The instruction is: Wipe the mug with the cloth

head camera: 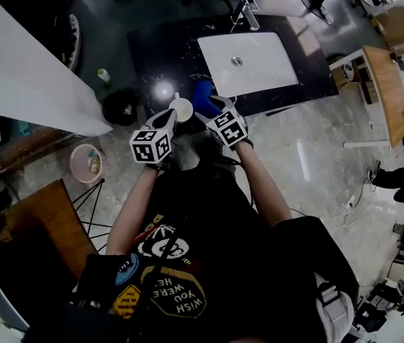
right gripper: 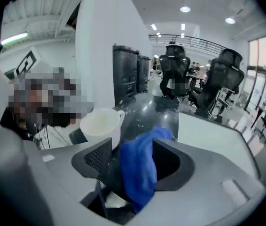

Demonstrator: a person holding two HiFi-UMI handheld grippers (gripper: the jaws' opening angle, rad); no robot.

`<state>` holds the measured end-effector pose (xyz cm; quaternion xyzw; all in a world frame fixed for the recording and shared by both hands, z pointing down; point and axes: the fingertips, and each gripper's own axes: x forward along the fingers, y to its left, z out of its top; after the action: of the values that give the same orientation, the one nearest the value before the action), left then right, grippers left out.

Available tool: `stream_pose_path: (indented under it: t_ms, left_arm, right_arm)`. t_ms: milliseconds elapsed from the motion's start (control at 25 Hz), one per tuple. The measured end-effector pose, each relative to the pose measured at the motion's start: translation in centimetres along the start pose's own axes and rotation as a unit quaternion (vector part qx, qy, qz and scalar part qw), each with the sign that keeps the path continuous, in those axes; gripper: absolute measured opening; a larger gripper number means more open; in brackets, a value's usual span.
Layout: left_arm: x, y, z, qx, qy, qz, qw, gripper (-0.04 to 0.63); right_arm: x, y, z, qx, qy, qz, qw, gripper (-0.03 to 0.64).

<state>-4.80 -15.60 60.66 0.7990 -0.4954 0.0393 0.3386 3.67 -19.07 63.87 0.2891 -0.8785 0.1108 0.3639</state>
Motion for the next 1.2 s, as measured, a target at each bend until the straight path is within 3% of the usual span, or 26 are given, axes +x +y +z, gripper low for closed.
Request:
stream_pose_path:
  t_ms: [120,200,280,520,1200]
  left_arm:
    - [-0.5,-0.3,0.5,0.015,-0.005,0.001,0.9999,0.003]
    - [-1.3,-0.3,1.3,0.029,-0.016,0.004,0.9994,0.003]
    - [-2.2,-0.5,2.3,0.051,-0.033,0.007,0.9981,0.003]
    - [-4.0,-1.5,3.2,0.108,-0.060,0.017,0.9922,0.003]
    - [-3.6,-2.4,2.0,0.100,-0.048,0.006,0.9939,0.003]
  right_arm:
    - [-2.1,0.5,1.9,0.117,-0.103,0.036,0.987,0.266]
    - [-4.1,0.6,2.7,0.135,-0.155,0.026,0.978,0.116]
    - [-5.9,0.7,2.9,0.120,-0.181,-0.005,0.976,0.004]
    - [-8.3,0.5,2.5,0.103,-0.203,-0.069,0.971,0.002]
    - [-9.5,1.3,2.2,0.113,-0.208,-0.071,0.969,0.002]
